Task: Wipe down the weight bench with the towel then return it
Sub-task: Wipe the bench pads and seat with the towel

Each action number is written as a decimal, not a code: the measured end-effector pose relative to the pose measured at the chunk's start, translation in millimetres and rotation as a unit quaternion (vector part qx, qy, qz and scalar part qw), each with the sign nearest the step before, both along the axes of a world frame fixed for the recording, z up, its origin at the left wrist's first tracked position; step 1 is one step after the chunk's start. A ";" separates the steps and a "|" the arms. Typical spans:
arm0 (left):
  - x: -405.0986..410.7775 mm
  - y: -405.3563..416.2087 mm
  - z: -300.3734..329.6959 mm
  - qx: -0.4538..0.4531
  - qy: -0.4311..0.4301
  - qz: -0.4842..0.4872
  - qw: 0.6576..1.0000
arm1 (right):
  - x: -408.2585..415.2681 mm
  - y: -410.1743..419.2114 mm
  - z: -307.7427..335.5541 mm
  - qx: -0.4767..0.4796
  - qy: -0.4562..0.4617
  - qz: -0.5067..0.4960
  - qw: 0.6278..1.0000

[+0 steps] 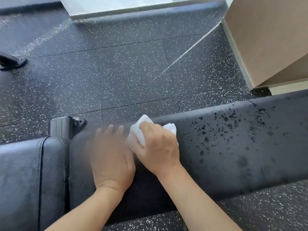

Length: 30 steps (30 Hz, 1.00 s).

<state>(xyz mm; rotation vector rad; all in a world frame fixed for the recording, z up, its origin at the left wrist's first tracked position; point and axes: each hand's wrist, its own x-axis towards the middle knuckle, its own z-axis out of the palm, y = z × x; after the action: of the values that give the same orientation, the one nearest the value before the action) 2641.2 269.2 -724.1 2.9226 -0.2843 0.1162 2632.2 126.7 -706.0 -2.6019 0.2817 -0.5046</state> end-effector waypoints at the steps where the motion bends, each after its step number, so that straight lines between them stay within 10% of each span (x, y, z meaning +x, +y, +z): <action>1: 0.4 -0.4 0.3 0.000 -0.001 -0.001 1.000 | -16.8 2.4 -0.5 0.005 -0.004 0.005 1.000; 18: -0.2 -0.5 -0.3 -0.003 0.004 0.002 1.000 | 71.2 -12.8 -4.0 -0.054 0.052 -0.028 0.997; 30: -1.2 1.6 0.0 -0.037 -0.018 -0.001 0.999 | -10.9 4.4 -3.2 -0.039 0.017 -0.038 0.998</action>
<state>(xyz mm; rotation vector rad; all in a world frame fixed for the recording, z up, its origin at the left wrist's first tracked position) 2640.0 270.8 -724.1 2.8490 -0.2824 0.1742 2621.3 131.1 -709.2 -2.6861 0.3818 -0.5067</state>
